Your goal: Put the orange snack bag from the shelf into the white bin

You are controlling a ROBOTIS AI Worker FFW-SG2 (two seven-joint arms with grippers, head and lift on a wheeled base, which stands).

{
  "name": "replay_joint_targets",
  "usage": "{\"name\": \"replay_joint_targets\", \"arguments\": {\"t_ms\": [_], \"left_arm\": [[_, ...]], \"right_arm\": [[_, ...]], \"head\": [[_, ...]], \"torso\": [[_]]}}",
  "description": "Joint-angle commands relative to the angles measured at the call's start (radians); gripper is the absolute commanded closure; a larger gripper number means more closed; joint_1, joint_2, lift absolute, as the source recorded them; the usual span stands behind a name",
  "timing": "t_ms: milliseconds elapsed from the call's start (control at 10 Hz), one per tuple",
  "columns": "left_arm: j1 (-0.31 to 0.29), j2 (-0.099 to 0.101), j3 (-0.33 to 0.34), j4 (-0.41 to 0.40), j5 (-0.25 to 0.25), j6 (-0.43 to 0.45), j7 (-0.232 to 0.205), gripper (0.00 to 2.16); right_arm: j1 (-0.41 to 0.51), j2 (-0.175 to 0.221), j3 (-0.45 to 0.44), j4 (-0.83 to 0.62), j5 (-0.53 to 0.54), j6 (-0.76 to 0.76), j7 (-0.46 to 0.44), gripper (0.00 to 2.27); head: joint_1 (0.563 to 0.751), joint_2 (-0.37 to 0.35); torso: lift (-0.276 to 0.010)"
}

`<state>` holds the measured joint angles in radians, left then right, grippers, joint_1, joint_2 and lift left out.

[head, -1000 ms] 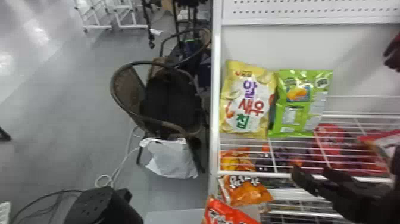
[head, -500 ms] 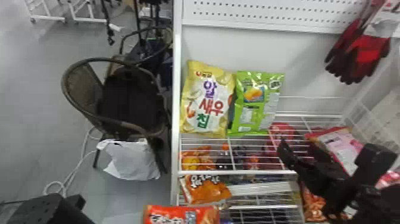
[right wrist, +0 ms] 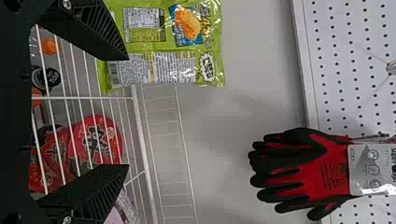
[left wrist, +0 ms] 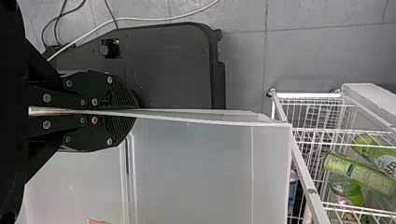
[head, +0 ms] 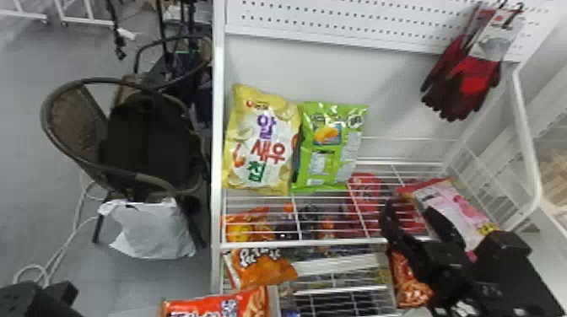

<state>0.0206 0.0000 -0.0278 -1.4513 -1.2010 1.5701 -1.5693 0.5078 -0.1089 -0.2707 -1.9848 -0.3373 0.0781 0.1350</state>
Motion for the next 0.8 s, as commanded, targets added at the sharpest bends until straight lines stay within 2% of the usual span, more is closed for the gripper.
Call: {"name": "replay_joint_targets", "arguments": {"t_ms": [0,700], "left_arm": [[-0.001,-0.003,-0.003,-0.001,-0.008,0.001,-0.011,2.14],[-0.001,-0.003,-0.007,-0.004,-0.023,0.001,-0.011,2.14]], "right_arm": [[0.018,0.002,-0.007,0.011,0.003,-0.033,0.0,0.06],[0.035,0.011,-0.022,0.041,-0.011,-0.051,0.0,0.07]], "head": [[0.695,-0.223],[0.695,-0.256]], "torso": [[0.001],[0.001]]}}
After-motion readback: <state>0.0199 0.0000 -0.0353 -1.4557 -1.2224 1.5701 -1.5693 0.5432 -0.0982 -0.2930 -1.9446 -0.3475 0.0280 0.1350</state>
